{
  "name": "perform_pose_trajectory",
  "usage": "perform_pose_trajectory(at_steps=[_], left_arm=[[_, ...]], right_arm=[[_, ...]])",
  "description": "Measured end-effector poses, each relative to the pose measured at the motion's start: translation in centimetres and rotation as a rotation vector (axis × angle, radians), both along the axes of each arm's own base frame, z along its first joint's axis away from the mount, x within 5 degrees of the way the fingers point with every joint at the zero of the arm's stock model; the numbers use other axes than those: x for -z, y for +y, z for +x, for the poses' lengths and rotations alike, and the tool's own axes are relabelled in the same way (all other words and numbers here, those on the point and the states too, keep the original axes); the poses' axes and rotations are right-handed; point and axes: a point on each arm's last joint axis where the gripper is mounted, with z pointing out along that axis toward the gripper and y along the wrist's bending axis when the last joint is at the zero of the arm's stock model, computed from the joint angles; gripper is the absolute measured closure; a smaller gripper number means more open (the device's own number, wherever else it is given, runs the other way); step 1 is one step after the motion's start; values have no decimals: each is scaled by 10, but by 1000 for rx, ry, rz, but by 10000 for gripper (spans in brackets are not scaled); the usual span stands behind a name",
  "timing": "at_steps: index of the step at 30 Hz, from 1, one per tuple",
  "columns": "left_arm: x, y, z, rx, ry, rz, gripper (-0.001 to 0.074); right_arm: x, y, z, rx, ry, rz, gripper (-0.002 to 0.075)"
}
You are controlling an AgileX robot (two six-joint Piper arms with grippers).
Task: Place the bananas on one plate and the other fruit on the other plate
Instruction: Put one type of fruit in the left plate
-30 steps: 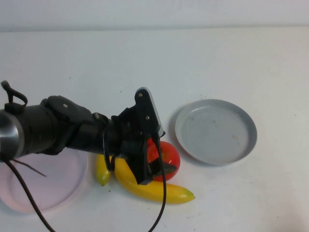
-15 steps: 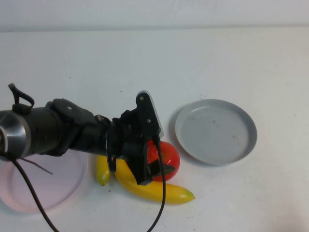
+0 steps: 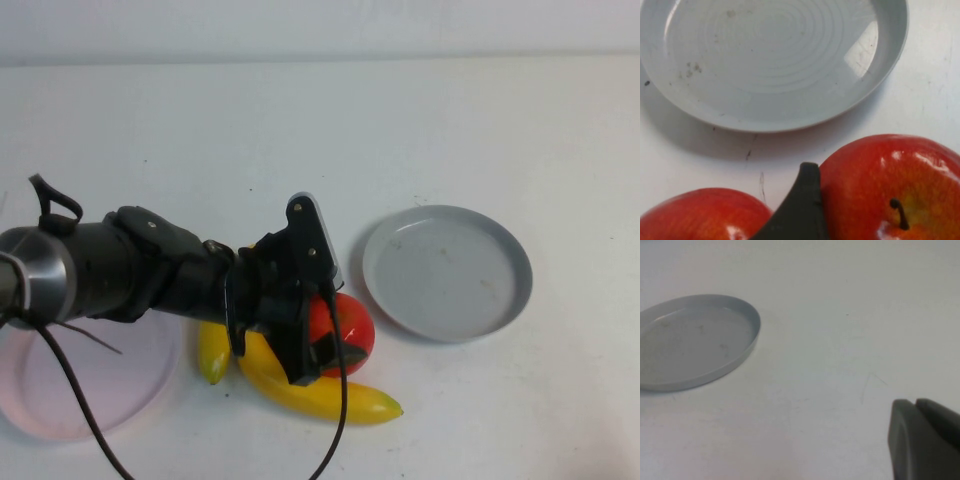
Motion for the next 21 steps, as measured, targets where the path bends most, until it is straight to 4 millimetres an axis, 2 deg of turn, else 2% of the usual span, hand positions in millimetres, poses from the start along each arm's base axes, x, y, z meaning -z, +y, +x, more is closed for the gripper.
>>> perform_pose_trajectory(at_steps=[11, 15, 21], left_arm=[[0, 0, 0, -27, 22, -12, 73], [0, 0, 0, -48, 44, -18, 149], [0, 0, 0, -51, 51, -24, 157]], right_arm=[[0, 0, 0, 0, 0, 0, 742], [0, 0, 0, 0, 0, 0, 742], [0, 0, 0, 0, 0, 0, 742]])
